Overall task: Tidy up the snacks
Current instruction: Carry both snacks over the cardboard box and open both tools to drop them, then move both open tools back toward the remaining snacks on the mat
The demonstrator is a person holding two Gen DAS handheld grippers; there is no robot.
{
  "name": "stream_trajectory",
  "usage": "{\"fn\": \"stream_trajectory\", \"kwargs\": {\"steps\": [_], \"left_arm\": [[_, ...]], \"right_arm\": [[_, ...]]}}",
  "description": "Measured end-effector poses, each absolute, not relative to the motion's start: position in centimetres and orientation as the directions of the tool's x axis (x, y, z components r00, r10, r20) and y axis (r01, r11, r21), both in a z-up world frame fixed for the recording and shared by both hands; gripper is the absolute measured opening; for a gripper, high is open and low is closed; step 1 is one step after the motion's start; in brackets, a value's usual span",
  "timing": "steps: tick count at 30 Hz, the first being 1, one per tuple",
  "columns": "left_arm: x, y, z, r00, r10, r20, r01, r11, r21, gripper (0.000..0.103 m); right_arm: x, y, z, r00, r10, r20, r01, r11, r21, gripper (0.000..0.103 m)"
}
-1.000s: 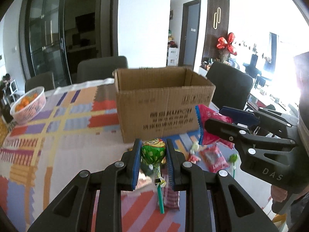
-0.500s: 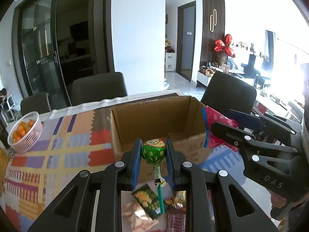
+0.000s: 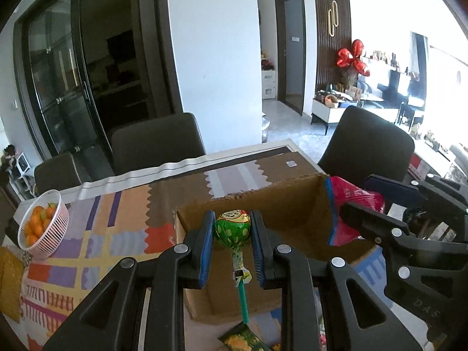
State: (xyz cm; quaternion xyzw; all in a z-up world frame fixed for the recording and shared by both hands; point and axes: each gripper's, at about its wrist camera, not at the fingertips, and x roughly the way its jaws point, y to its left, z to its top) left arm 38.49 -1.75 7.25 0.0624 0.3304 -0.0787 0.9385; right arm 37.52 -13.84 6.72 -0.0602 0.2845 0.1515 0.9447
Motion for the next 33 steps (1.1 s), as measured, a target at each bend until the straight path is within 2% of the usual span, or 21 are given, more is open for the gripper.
{"fn": "stream_trajectory", "kwargs": {"steps": [8,11,14,21,29,33], "left_arm": [[41.4,-1.6,5.1,0.708,-0.102,-0.699,0.186,0.981,0.045,0.027],[41.1,-1.4,5.1,0.715,-0.092,-0.693,0.174,0.984,0.048,0.050],[40.2,-1.0,5.6,0.735,-0.075,-0.674,0.159,0.985,0.064,0.057],[35.7,-0.7,6.9,0.768,-0.080,-0.635,0.161,0.984,0.070,0.065],[29.0,-0.6,8.0,0.805,-0.112,-0.583,0.181,0.981,0.062,0.070],[26.0,-0.5,8.2,0.822,-0.108,-0.560,0.176,0.982,0.069,0.079]], "right_arm": [[40.2,-13.4,5.4,0.771,0.206,-0.603,-0.302,0.952,-0.060,0.039],[40.6,-13.6,4.7,0.766,0.194,-0.613,-0.289,0.956,-0.059,0.042],[40.6,-13.9,4.4,0.769,0.162,-0.618,-0.265,0.961,-0.078,0.050],[37.1,-14.9,5.2,0.813,0.125,-0.569,-0.219,0.971,-0.100,0.071],[29.9,-15.2,6.4,0.873,0.094,-0.478,-0.174,0.977,-0.127,0.076],[26.7,-15.3,7.1,0.882,0.106,-0.459,-0.177,0.978,-0.113,0.079]]}}
